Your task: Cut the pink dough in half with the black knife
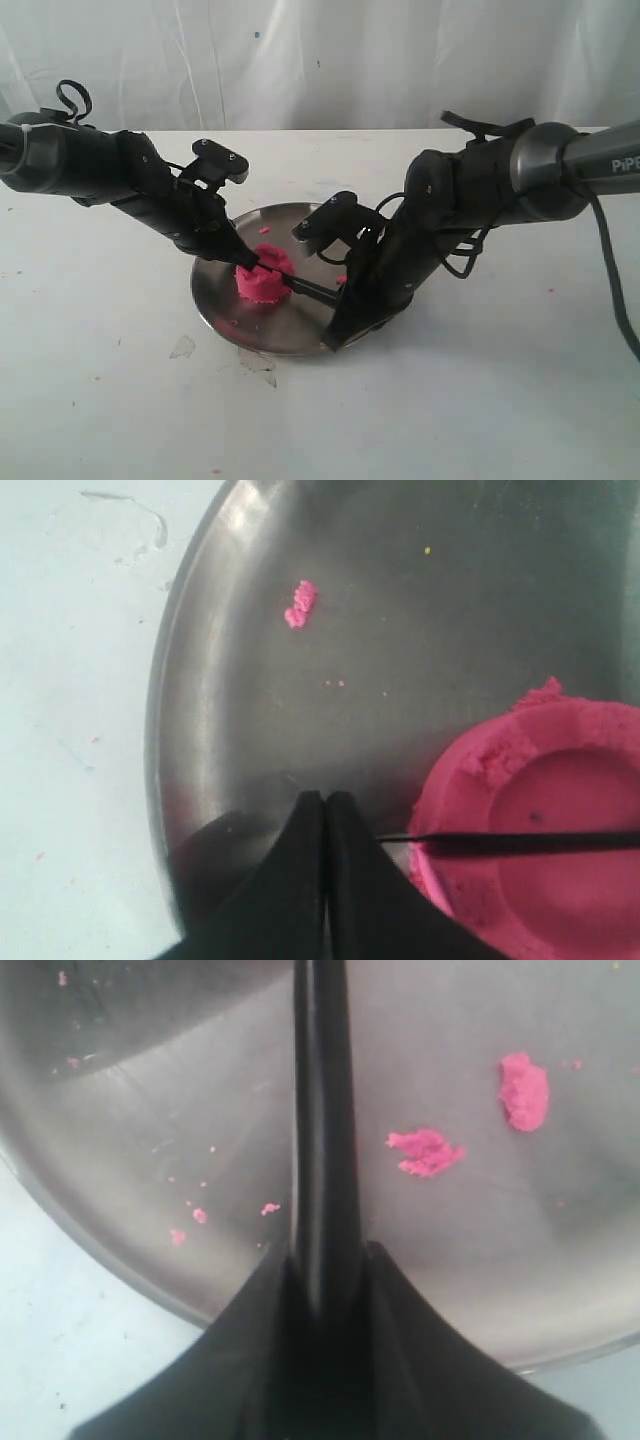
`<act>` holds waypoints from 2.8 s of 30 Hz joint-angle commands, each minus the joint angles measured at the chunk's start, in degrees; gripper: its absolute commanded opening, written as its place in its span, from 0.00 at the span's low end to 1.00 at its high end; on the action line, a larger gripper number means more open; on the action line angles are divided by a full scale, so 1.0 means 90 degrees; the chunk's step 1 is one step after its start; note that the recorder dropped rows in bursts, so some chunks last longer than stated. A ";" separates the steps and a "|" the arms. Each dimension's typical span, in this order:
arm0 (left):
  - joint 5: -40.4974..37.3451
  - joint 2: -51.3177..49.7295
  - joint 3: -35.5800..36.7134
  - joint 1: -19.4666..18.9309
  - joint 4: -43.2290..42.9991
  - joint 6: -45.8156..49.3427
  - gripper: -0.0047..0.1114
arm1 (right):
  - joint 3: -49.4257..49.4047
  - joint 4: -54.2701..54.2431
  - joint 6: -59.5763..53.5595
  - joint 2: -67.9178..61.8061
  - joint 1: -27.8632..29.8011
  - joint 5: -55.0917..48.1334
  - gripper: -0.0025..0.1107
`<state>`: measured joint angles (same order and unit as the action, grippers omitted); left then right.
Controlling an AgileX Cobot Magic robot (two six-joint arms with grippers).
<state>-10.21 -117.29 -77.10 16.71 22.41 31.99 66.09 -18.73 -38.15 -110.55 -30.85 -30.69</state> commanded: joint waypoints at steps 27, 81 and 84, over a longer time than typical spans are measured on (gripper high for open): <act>-0.0382 -0.0118 0.0051 0.0003 -0.0022 0.0018 0.04 | 0.0015 0.0036 -0.0021 -0.0201 -0.0009 0.0058 0.02; -0.0382 0.0671 0.0051 0.0003 -0.0036 0.0137 0.04 | 0.0015 0.0036 -0.0072 -0.0328 -0.0009 0.0091 0.02; -0.0382 0.0806 0.0051 0.0003 -0.0036 0.0137 0.04 | 0.0015 0.0036 -0.0072 -0.0339 -0.0009 0.0091 0.02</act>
<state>-12.75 -111.48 -76.90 16.58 21.57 33.23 66.20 -18.94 -38.15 -112.98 -30.85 -28.89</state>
